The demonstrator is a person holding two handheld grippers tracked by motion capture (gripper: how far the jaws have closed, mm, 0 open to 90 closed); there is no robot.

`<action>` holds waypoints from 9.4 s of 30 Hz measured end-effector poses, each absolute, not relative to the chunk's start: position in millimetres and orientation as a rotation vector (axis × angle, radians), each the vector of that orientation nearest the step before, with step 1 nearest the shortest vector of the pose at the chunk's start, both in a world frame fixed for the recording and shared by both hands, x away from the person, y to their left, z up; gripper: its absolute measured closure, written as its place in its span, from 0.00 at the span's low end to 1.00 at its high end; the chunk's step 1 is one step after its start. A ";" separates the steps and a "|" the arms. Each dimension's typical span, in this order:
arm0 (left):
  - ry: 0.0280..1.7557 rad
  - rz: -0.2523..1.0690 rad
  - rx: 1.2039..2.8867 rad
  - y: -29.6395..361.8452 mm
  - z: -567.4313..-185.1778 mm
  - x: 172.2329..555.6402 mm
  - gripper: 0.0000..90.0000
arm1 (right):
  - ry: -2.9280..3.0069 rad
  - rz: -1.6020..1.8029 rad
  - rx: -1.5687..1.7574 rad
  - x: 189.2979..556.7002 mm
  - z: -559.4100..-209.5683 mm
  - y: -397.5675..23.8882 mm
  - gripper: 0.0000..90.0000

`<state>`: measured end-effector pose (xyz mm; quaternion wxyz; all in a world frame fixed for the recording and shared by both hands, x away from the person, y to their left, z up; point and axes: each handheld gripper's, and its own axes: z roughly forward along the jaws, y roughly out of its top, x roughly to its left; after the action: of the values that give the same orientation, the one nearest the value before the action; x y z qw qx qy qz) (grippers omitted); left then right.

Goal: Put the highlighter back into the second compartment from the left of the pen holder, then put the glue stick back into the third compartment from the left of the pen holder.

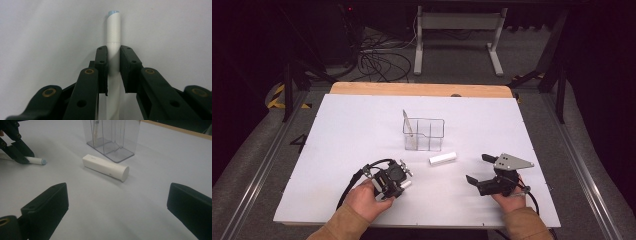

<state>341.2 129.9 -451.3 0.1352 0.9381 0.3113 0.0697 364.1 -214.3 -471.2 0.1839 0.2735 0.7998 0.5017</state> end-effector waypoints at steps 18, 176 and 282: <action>0.870 0.172 2.677 134.0 -445.1 341.3 0.86 | 2.258 1.413 0.767 364.0 -471.3 -213.8 0.05; 0.576 0.416 2.050 114.9 -313.4 398.5 0.39 | 2.280 1.419 0.738 364.1 -472.7 -210.8 0.05; 0.560 0.353 2.479 24.6 -446.5 426.8 0.47 | 2.296 1.432 0.715 362.8 -472.8 -209.2 0.05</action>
<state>426.8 24.6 -446.5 0.2839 0.9264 0.2091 0.1321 362.8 -209.2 -472.8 0.1706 0.2519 0.8083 0.5041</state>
